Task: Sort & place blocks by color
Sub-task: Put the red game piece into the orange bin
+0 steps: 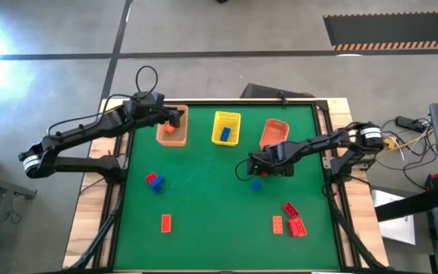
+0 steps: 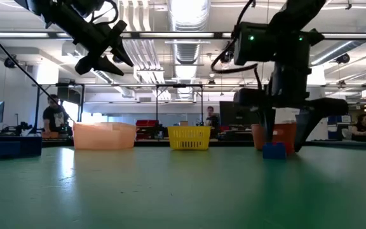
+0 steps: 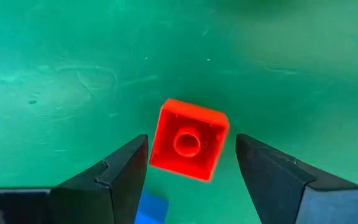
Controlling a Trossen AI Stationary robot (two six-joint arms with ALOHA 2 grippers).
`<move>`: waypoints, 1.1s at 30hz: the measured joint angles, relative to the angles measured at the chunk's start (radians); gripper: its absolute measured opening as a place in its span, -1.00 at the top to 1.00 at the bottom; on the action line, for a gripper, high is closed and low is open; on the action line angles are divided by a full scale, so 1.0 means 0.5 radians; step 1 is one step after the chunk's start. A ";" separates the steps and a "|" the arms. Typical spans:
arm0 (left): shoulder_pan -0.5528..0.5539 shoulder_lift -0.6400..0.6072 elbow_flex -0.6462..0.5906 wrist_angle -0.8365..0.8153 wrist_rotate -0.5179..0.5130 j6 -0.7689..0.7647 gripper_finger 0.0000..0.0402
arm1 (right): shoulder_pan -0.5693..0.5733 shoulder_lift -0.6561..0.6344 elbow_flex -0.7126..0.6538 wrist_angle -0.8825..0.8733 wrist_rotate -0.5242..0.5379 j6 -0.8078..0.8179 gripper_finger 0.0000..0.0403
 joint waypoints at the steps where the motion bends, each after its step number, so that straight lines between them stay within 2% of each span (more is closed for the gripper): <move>1: 0.000 0.000 0.000 0.000 0.000 0.000 0.04 | -0.001 0.038 0.020 -0.001 0.001 -0.023 -0.16; 6: 0.000 -0.002 -0.002 0.000 0.000 0.000 0.04 | 0.014 0.187 0.167 -0.151 0.002 -0.125 -0.06; 14: 0.000 -0.001 -0.006 -0.001 0.001 -0.001 0.04 | 0.026 0.364 0.421 -0.373 0.034 -0.380 0.37; 21: 0.000 0.000 -0.007 -0.001 0.001 -0.001 0.04 | 0.026 0.412 0.572 -0.374 -0.023 -0.566 0.37; 27: 0.000 0.006 -0.008 -0.001 0.002 -0.001 0.04 | 0.007 0.297 0.765 -0.374 -0.012 -0.655 0.37; 33: 0.000 0.009 -0.010 -0.001 0.002 -0.002 0.04 | -0.142 0.174 0.879 -0.408 0.001 -0.809 0.36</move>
